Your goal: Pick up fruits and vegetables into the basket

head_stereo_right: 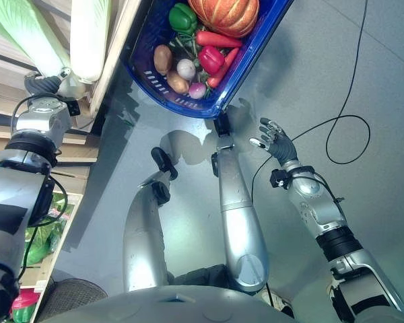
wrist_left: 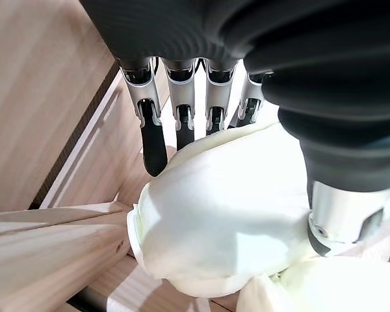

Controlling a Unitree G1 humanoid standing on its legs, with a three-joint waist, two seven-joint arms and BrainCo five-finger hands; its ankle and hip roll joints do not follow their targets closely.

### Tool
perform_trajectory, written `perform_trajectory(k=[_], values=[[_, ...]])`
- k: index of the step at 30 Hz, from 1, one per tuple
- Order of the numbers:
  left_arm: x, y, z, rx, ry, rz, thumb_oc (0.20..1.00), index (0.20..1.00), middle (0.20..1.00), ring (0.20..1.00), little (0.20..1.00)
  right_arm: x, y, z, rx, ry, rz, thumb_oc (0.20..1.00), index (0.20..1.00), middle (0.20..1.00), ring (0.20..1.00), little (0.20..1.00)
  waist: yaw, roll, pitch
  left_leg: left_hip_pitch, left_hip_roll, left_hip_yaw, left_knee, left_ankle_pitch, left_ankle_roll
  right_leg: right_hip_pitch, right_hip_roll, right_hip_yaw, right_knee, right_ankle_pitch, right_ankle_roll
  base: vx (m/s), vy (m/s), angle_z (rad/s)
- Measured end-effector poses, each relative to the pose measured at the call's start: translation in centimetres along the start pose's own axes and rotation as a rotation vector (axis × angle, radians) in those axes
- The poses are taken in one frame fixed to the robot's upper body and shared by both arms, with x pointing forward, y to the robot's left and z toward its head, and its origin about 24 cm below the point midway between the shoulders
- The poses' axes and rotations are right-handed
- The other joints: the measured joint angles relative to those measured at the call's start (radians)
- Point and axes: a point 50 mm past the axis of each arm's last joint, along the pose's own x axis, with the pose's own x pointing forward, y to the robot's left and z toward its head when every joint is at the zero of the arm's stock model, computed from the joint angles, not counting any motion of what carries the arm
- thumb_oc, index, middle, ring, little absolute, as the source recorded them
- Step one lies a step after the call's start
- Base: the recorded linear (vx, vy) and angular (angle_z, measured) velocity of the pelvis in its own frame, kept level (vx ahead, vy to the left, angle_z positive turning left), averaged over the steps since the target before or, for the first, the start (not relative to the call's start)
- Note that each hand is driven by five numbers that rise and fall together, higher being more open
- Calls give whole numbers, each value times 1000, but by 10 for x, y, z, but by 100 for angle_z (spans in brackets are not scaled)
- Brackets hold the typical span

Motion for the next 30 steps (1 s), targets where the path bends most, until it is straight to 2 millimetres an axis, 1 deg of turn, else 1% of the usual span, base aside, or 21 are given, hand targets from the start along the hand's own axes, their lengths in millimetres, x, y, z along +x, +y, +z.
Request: perform_trajectory(k=[8,9,12,16,22,24,27,29,30], values=[[0,-2,-3,22,7,-9,200,200,200,200,200,0,0,1,-1,-3,3,1000,1000,1000,1000,1000,1,0,0,15,0,1,0,-5,0,17,0,1,-2,1,0,0,0,0],[0,-2,-4,21,3,-12,200,200,200,200,200,0,0,1,-1,-4,7,1000,1000,1000,1000,1000,2,0,0,17,-1,1,0,-5,0,18,0,1,-2,4,-5,0,0,0],[-2,-6,-12,15,-11,-25,200,200,200,200,200,0,1,1,-7,-7,13,1000,1000,1000,1000,1000,4,0,0,39,-1,2,-8,-5,0,38,0,1,-4,3,-5,0,0,0],[-6,-11,-20,-14,-49,-64,200,200,200,200,200,0,4,7,-6,-41,27,1000,1000,1000,1000,1000,12,0,0,68,-2,3,-30,-4,0,64,0,1,-18,0,0,-3,-1,-1],[-25,-25,-32,-124,-160,-165,200,200,200,200,200,-13,13,18,-53,-127,62,1000,1000,1000,1000,1000,51,1,0,120,-4,3,-72,11,-5,108,-3,-7,-37,1,-2,0,0,0],[-36,-30,-41,-124,-214,-207,200,200,200,200,200,-16,15,29,-81,-187,73,1000,1000,1000,1000,1000,65,2,0,145,-4,0,-87,12,-6,132,-4,-20,-43,1,-9,-30,-56,3],[-53,-37,-49,-132,-293,-266,200,200,200,200,200,-21,13,42,-118,-260,64,1000,1000,1000,1000,1000,91,5,1,167,-3,-6,-97,15,-8,154,-11,-36,-51,-1,-12,-33,-54,4],[-70,-45,-65,-125,-319,-311,200,200,200,200,200,-24,10,50,-143,-304,49,1000,1000,1000,1000,1000,114,5,1,184,-5,-14,-105,18,-9,176,-19,-57,-53,-5,-18,-25,-65,11],[-73,-45,-70,-115,-323,-320,200,200,200,200,200,-24,10,51,-152,-313,47,1000,1000,1000,1000,1000,118,5,1,186,-5,-19,-105,19,-10,180,-19,-63,-53,-7,-18,-24,-73,16]])
